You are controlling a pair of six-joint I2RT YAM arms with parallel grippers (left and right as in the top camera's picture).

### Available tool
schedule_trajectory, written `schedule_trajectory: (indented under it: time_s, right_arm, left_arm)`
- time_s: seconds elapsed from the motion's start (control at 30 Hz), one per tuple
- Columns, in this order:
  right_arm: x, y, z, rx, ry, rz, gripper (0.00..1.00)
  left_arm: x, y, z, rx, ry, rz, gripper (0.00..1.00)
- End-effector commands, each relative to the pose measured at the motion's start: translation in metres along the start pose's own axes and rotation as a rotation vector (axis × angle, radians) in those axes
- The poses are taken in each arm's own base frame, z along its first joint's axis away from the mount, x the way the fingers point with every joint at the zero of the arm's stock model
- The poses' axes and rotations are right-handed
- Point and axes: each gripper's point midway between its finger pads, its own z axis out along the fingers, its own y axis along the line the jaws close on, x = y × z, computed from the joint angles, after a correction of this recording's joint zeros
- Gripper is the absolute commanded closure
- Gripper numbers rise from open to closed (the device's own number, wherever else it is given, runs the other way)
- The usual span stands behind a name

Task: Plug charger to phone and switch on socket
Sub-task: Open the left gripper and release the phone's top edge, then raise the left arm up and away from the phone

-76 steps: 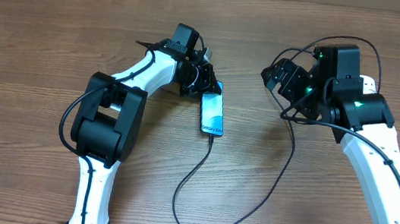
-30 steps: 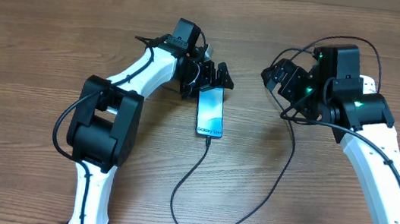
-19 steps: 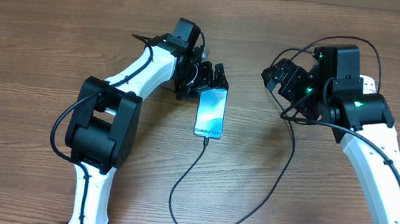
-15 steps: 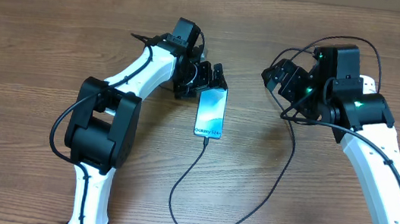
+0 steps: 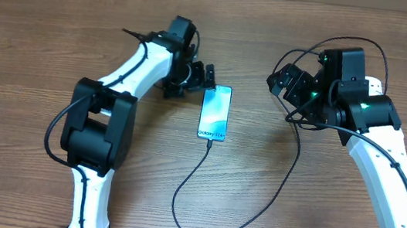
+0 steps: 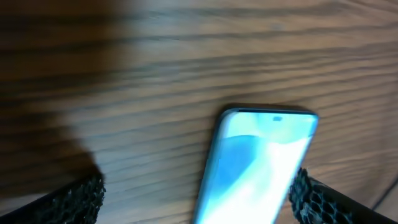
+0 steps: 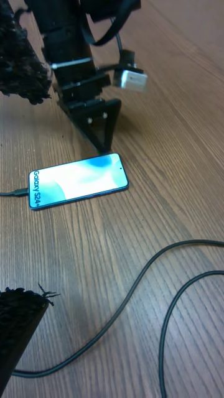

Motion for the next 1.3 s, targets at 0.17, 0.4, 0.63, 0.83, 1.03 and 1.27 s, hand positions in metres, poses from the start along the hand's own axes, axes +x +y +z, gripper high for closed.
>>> schedule_trajectory:
  time_s: [0.17,0.4,0.63,0.83,1.03,1.27]
  right_arm:
    - [-0.004,-0.001,-0.006,0.007,-0.030,-0.011,0.00]
    - [-0.006,-0.003,-0.006,0.019,-0.041,-0.011,0.00]
    - [-0.005,-0.003,-0.006,0.019,-0.040,-0.011,0.00]
    - [-0.005,-0.003,-0.006,0.019,-0.040,-0.011,0.00]
    - [-0.005,-0.003,-0.006,0.019,-0.040,-0.011,0.00]
    - [-0.005,-0.003,-0.006,0.020,-0.039,-0.010,0.00]
  left_arm:
    - [-0.020,0.068,-0.035,-0.319,-0.043,0.066,0.00]
    - [-0.023,0.048,-0.129,-0.400,-0.193,0.154,0.00]
    - [0.007,0.026,-0.220,-0.358,-0.338,0.178,0.00]
    - [0.026,0.019,-0.258,-0.333,-0.402,0.187,0.00]
    - [0.026,0.019,-0.258,-0.333,-0.402,0.187,0.00]
    - [0.026,0.019,-0.258,-0.332,-0.401,0.187,0.00]
